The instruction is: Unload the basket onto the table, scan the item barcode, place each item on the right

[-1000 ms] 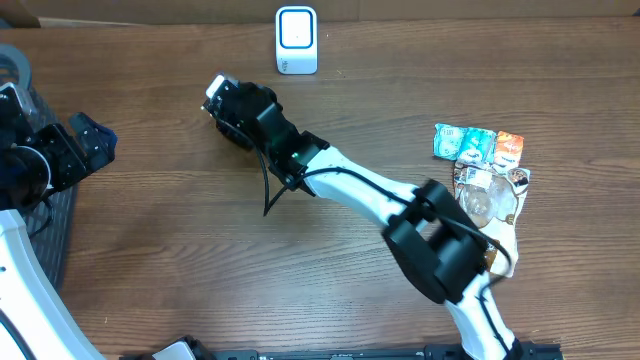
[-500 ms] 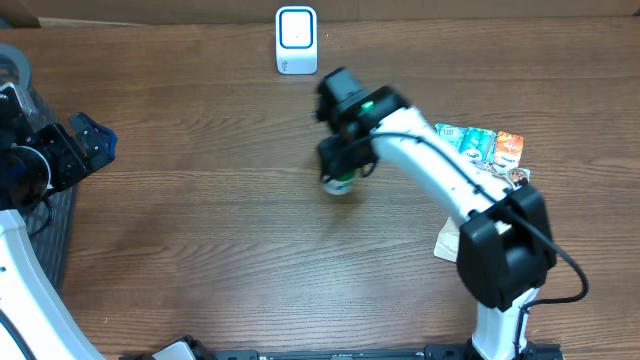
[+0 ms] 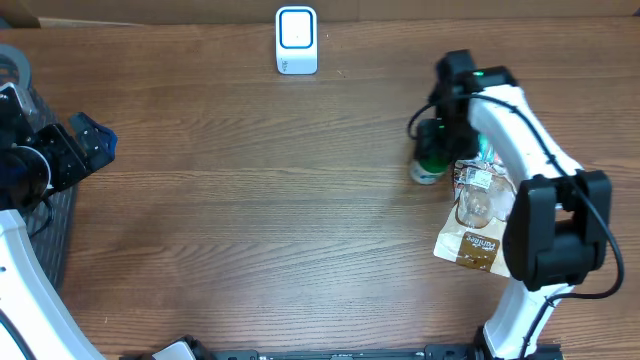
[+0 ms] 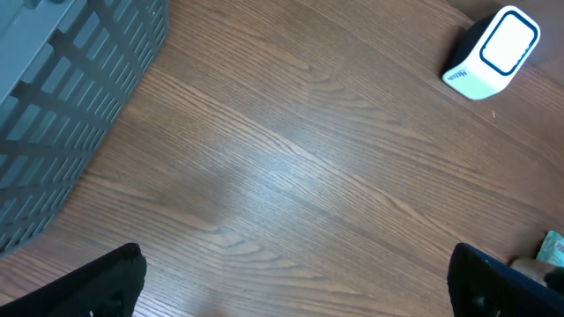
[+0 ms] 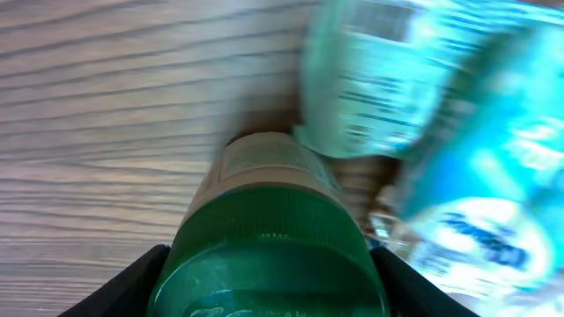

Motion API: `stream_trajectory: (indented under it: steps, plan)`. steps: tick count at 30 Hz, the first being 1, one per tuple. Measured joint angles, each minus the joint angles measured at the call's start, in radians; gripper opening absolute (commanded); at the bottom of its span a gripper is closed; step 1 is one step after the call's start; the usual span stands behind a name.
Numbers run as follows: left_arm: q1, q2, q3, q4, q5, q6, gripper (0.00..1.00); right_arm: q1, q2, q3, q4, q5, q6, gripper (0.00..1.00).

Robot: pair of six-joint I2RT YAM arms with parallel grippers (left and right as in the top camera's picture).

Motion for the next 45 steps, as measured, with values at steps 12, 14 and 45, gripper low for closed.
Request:
stream_trajectory:
  steps: [12,14,45]
  plan:
    - [0.0,0.0,0.0,0.0,0.0,0.0,1.0,-0.071,-0.021,-0.004,-0.071,-0.056,0.006,1.0]
    - [0.0,0.0,0.0,0.0,0.0,0.0,0.99,-0.064,-0.064,0.025,-0.097,-0.07,0.007,1.0]
    - [0.0,0.0,0.0,0.0,0.0,0.0,1.0,-0.05,-1.004,0.188,-0.311,-0.124,0.016,1.0]
